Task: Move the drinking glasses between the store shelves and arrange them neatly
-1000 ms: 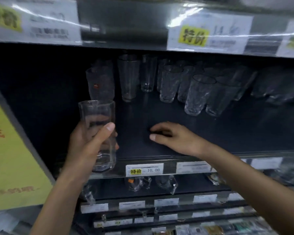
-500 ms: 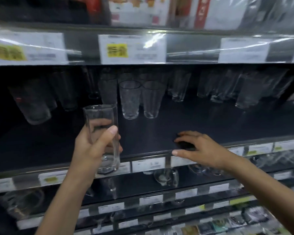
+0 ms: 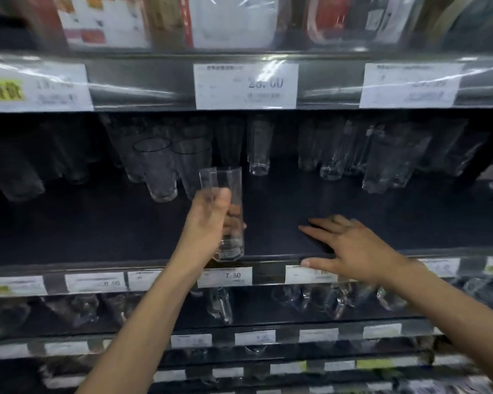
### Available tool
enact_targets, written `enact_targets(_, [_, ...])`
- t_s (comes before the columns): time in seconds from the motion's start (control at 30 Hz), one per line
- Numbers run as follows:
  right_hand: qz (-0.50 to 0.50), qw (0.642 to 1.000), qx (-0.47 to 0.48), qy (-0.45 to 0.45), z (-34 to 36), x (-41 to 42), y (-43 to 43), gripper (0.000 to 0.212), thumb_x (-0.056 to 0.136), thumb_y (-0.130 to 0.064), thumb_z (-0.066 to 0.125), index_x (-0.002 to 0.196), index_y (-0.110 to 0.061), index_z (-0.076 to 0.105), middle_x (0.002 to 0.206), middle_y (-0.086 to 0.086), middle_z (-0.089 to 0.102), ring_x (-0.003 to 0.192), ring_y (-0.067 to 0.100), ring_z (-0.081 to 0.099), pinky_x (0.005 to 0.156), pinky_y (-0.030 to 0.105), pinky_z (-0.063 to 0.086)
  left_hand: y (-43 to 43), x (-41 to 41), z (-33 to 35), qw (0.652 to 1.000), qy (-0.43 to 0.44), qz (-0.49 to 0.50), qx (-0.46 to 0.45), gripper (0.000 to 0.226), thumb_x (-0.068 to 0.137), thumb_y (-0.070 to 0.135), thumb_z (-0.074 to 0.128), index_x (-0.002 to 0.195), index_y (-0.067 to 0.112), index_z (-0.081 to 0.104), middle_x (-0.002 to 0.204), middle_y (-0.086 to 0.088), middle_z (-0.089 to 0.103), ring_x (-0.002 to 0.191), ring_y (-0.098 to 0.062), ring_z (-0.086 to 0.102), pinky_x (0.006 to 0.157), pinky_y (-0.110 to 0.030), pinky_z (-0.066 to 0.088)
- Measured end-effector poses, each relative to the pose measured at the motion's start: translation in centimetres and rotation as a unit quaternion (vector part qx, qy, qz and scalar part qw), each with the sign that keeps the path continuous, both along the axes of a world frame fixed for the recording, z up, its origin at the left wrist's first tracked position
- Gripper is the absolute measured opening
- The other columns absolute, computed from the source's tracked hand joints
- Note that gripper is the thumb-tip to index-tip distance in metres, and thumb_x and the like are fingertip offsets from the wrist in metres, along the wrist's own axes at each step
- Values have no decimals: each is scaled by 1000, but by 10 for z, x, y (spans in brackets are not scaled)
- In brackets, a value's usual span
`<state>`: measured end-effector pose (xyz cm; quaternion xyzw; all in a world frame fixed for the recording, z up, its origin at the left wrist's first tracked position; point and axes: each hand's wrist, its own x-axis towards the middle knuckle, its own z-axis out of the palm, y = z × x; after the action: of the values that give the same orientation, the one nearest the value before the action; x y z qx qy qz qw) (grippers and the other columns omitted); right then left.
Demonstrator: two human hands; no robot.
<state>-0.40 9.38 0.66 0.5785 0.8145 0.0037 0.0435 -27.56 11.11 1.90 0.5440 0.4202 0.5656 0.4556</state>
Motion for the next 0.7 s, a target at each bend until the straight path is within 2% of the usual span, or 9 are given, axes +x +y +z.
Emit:
enact_targets(0.07, [4,1000,6,6,-2,6,1,108,65,-96,-4,155,-42,19,162,-11,24,145,15,23,117,39,25,9,14,-2,1000,23,-11,4,59,78,59,53,116,14,46,92,-7,65,76,-21,70,68,-33,59])
enact_targets(0.13, [8,1000,14,16,-5,11,1,104,68,-94,0,155,-41,22,162,-10,26,145,15,23,117,39,24,17,25,-4,999,43,-16,-2,68,74,57,58,123,10,44,98,-6,65,85,-21,70,77,-35,60])
enact_targets(0.23, [16,999,24,27,-8,14,1,105,69,-95,1,154,-39,24,161,-10,29,146,13,24,117,41,25,28,39,-6,998,52,-25,-10,62,70,55,64,118,19,45,106,-8,66,93,-23,69,84,-35,58])
enact_targets(0.37, [21,999,37,32,-10,14,2,96,75,-90,13,154,-38,25,161,-11,28,145,12,23,116,37,24,43,53,-9,998,48,-39,-21,55,67,52,69,109,29,43,114,-12,64,101,-24,68,85,-31,57])
enact_targets(0.47, [22,999,38,29,-11,14,3,95,76,-89,13,155,-38,23,161,-12,25,145,10,21,115,35,22,54,59,-10,998,44,-42,-30,52,71,45,72,110,28,42,120,-16,62,103,-20,66,83,-26,56])
enact_targets(0.6, [21,998,39,32,-14,15,5,96,76,-90,11,155,-38,21,162,-13,23,145,9,19,116,35,20,65,61,-14,995,86,-41,-20,45,87,28,70,120,25,39,114,-1,63,103,-6,63,80,-17,53])
enact_targets(0.7, [21,998,39,35,-17,16,7,97,75,-92,9,155,-38,21,162,-14,22,146,8,18,118,36,20,73,57,-15,989,137,-54,-17,55,88,28,70,128,22,33,114,3,61,103,-3,63,86,-18,51])
